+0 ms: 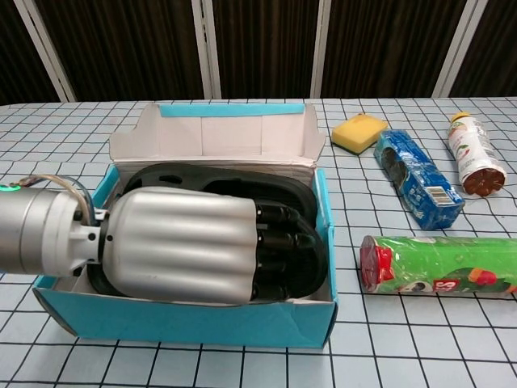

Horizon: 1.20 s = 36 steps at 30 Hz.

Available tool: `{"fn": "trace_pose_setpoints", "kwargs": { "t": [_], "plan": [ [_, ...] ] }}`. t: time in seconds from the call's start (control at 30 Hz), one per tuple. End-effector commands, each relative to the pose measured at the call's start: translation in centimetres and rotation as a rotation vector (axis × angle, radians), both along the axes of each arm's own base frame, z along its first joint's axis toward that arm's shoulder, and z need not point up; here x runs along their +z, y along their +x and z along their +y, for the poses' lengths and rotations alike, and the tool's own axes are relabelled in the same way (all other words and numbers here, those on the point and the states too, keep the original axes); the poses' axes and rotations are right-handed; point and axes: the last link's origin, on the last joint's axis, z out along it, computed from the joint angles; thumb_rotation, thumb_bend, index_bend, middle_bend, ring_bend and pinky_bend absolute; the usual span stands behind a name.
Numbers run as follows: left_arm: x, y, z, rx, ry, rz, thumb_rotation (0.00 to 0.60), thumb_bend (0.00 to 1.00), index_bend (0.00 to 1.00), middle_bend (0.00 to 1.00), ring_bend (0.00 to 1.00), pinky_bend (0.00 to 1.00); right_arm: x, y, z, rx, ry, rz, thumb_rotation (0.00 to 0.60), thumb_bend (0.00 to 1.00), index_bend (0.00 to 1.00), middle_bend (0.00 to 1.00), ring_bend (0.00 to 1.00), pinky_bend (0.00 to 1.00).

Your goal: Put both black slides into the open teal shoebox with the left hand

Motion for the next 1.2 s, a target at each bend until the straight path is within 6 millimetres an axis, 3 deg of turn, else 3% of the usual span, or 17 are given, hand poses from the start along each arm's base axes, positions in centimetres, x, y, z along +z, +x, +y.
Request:
{"fn": "trace_pose_setpoints", "kwargs": {
  "t": [0.03,0.33,0.57,0.77,0.93,1.13,1.2],
  "plan": [
    [-1.5,-0.7,0.6,0.059,-0.019,0.033,0.600,0.45,0.49,0.55,0.13,0.21,-0.1,0.0,0.0,-0.004,0.004,0.004,0.600,0.39,0.17,0.05,0.13,0.07],
    [-2.8,-0.6,1.2,0.073,-0.021,0.038,0.600,0.39,0.39,0.42,0.08,0.21,-0.2,-0.1,-0.2,-0.012,0.008,0.009,0.600,0.39,0.17,0.05,0.13,0.07],
    [-1.2,-0.1,1.2,0.062,-0.004,0.004,0.600,0.32,0.23,0.17,0.01,0.19,-0.3,0.0,-0.1,-0.009,0.011,0.011,0.600,0.39,0.17,0.05,0.13,0.07],
    [0.4,0.2,1.1,0.075,0.038,0.006,0.600,0.29,0.10,0.02,0.00,0.15,-0.3,0.0,0.0,-0.013,0.015,0.010,0.600,0.39,0.17,0.05,0.13,0.07],
    [2.0,0.2,0.7,0.091,0.072,0.028,0.600,0.23,0.01,0.00,0.00,0.13,-0.3,0.0,-0.1,-0.015,0.016,0.010,0.600,0.39,0.17,0.05,0.13,0.07],
    [5.3,1.0,-0.1,0.149,0.111,-0.037,0.600,0.22,0.01,0.00,0.00,0.14,-0.2,-0.1,-0.1,-0.019,0.009,0.009,0.600,0.39,0.17,0.05,0.13,0.07],
    [6.7,1.3,-0.3,0.214,0.102,-0.098,0.600,0.23,0.05,0.05,0.01,0.19,-0.2,-0.1,-0.1,-0.019,0.008,0.010,0.600,0.39,0.17,0.05,0.13,0.07]
  ]
}}
